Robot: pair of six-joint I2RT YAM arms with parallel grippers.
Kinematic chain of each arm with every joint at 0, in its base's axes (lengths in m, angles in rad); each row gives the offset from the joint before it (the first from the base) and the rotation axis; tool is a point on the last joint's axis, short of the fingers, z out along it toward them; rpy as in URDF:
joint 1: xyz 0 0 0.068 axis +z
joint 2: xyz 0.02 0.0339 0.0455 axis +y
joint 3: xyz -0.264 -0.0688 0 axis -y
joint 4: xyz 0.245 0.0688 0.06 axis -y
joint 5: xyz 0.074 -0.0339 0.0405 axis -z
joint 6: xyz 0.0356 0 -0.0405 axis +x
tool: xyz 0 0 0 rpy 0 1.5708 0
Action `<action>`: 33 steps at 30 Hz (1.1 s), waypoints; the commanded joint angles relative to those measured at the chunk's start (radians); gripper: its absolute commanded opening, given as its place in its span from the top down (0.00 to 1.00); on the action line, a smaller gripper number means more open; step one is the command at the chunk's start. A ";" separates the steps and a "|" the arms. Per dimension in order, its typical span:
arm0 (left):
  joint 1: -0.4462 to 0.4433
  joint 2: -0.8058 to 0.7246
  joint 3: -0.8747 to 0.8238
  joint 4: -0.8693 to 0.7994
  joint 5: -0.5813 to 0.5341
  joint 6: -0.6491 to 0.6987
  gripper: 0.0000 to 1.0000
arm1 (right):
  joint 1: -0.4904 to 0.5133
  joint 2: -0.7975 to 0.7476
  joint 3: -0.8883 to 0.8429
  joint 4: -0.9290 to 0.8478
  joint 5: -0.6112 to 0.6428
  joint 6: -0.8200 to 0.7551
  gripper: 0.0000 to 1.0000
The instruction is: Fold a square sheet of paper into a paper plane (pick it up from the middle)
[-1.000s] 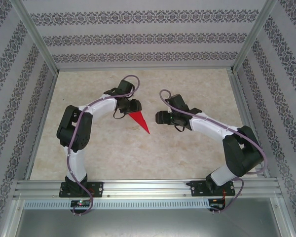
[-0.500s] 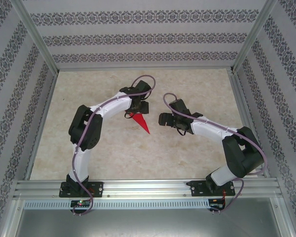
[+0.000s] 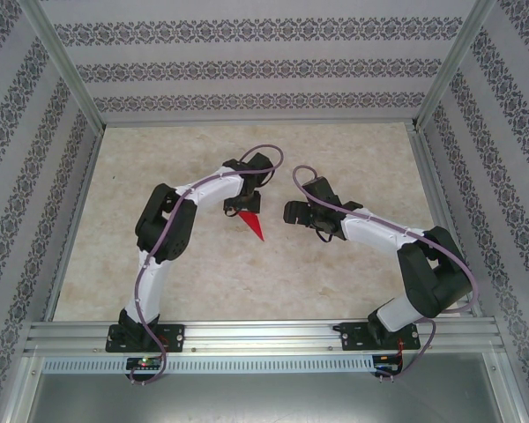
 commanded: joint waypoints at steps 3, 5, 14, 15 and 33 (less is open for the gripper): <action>-0.014 -0.106 -0.073 0.010 -0.007 -0.027 0.44 | -0.010 0.014 0.025 -0.009 0.014 0.020 0.13; -0.014 -0.121 -0.092 0.027 0.003 -0.041 0.46 | -0.011 0.020 0.029 -0.010 0.009 0.020 0.13; -0.014 -0.137 -0.139 0.080 0.022 -0.083 0.70 | -0.010 0.033 0.044 -0.023 0.008 0.020 0.13; -0.014 -0.136 -0.141 0.081 0.021 -0.085 0.72 | -0.010 0.033 0.044 -0.025 0.009 0.020 0.13; -0.013 -0.358 -0.271 0.404 0.337 -0.013 0.99 | -0.049 -0.128 -0.097 0.185 -0.097 0.135 0.14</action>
